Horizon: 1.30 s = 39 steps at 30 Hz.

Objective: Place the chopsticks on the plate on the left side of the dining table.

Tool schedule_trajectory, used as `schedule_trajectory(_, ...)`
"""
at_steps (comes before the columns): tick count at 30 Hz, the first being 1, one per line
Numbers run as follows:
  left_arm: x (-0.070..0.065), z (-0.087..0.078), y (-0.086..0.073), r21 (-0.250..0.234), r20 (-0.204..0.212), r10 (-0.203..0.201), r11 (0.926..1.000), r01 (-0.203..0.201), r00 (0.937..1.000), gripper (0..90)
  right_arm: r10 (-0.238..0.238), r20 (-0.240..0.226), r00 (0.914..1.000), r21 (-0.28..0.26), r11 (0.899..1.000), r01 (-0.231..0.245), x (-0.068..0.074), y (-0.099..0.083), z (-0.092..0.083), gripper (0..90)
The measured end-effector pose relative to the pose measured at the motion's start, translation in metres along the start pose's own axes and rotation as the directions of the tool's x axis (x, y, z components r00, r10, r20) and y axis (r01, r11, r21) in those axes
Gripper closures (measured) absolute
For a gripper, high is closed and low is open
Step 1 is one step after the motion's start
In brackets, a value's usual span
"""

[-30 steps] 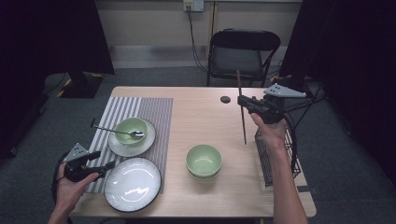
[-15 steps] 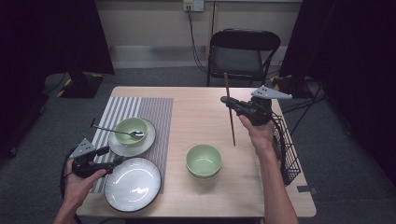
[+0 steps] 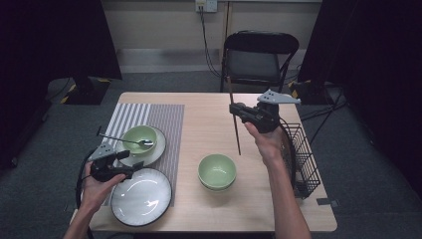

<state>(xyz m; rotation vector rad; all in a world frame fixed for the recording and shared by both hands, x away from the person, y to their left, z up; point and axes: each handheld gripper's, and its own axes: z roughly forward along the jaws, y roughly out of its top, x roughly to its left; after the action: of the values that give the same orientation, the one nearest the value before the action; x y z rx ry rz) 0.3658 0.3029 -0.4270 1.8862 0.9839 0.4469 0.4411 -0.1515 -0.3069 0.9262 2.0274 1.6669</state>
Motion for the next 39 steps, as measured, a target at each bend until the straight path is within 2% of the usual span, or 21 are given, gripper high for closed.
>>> schedule_trajectory(4, -0.003, 0.005, 0.008, -0.029, 0.027, 0.013, 0.9995, -0.012, 0.9996, 24.4, -0.012, -0.022, 0.9997, -0.001, 1.0, 0.012, 0.007, 0.003, 0.007, 86.0)
schedule_trajectory(15, -0.01, 0.02, 0.014, -0.032, 0.054, 0.009, 0.9995, -0.007, 0.9985, 25.8, -0.023, -0.062, 0.9978, 0.003, 1.0, 0.023, 0.021, 0.005, 0.024, 86.0)
schedule_trajectory(23, -0.018, 0.027, 0.025, -0.038, 0.068, 0.031, 0.9989, -0.029, 0.9972, 25.8, -0.028, -0.082, 0.9962, 0.011, 1.0, 0.029, 0.03, 0.005, 0.032, 85.9)
schedule_trajectory(25, -0.022, 0.029, 0.031, -0.045, 0.075, 0.046, 0.9981, -0.043, 0.9961, 25.8, -0.029, -0.086, 0.9958, 0.014, 0.999, 0.031, 0.032, 0.005, 0.034, 86.0)
schedule_trajectory(34, -0.038, 0.04, 0.045, -0.068, 0.125, 0.065, 0.996, -0.057, 0.99, 25.6, -0.043, -0.102, 0.9939, 0.019, 0.999, 0.045, 0.039, 0.008, 0.04, 86.0)
schedule_trajectory(39, -0.044, 0.045, 0.052, -0.074, 0.131, 0.086, 0.9943, -0.077, 0.9875, 25.6, -0.051, -0.123, 0.991, 0.018, 0.998, 0.054, 0.045, 0.01, 0.046, 85.9)
